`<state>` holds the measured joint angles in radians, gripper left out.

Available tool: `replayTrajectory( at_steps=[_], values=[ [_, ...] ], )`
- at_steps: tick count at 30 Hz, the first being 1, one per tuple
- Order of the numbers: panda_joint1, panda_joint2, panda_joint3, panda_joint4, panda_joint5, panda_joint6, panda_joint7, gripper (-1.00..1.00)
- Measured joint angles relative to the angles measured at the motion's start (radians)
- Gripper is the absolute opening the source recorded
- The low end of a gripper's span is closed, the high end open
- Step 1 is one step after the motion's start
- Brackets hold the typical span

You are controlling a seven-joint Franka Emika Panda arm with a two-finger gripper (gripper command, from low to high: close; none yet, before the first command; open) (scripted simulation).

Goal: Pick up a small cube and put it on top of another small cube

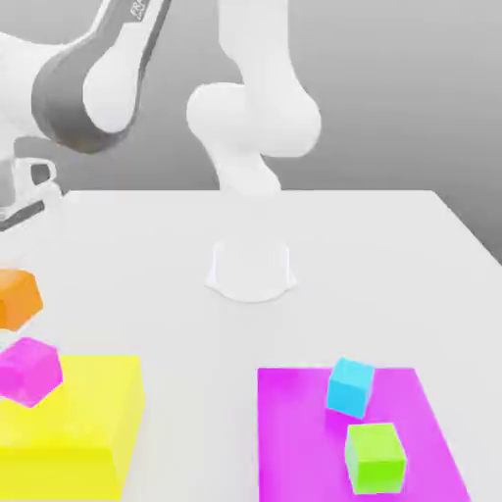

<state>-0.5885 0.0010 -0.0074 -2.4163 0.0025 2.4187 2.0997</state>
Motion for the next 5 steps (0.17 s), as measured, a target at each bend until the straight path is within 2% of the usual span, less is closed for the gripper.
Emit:
replayTrajectory(
  at_steps=[1, 2, 5],
  values=[
    [0.001, 0.028, -0.002, -0.009, -0.001, 0.038, 0.001, -1.0],
    [-0.002, 0.051, -0.003, -0.017, -0.001, 0.069, 0.001, 1.0],
    [-0.003, 0.051, -0.003, -0.017, -0.001, 0.069, 0.001, 1.0]
  ],
)
